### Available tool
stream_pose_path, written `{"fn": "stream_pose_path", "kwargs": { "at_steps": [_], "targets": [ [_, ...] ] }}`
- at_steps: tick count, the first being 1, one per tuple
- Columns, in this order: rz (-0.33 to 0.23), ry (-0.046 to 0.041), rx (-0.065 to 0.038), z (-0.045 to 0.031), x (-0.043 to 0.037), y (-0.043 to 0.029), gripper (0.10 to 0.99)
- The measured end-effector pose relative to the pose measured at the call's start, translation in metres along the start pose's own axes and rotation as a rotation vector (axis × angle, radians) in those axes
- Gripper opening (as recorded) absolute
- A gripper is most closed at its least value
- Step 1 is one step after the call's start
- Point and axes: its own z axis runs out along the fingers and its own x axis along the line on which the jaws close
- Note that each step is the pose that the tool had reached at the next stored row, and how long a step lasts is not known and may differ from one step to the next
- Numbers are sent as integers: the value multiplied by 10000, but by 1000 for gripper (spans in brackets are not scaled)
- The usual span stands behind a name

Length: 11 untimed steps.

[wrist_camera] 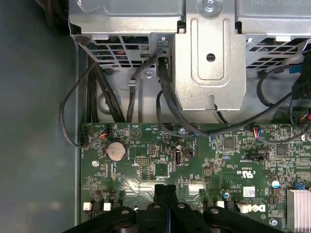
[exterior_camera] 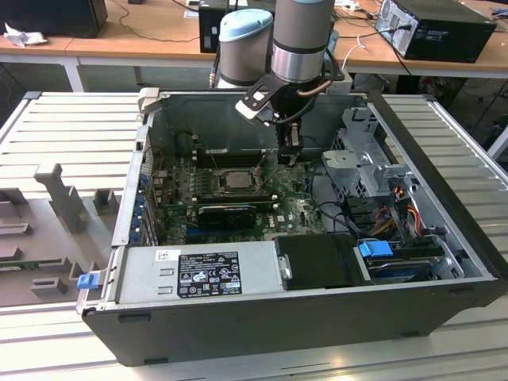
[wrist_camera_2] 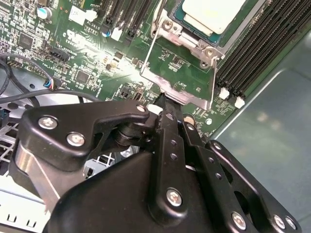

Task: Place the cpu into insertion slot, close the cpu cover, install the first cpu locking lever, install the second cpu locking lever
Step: 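Close the cpu cover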

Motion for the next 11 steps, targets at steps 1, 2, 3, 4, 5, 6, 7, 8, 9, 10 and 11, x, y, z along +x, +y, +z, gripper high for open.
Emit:
{"fn": "stream_pose_path", "kwargs": {
  "at_steps": [1,2,3,4,5,6,7,8,9,10,11],
  "targets": [
    [0,0,0,0,0,-4,106],
    [-1,1,0,0,0,-11,106],
    [0,1,0,0,0,-14,106],
    [-1,1,0,0,0,-15,106],
    [0,1,0,-1,0,-21,106],
    [0,1,0,-1,0,-24,106],
    [0,1,-1,-1,0,-26,106],
    [0,1,-1,-1,0,-32,106],
    [-1,1,0,-1,0,-36,106],
    [-1,0,0,-1,0,-38,106],
    [0,1,0,-1,0,-40,106]
  ]
}}
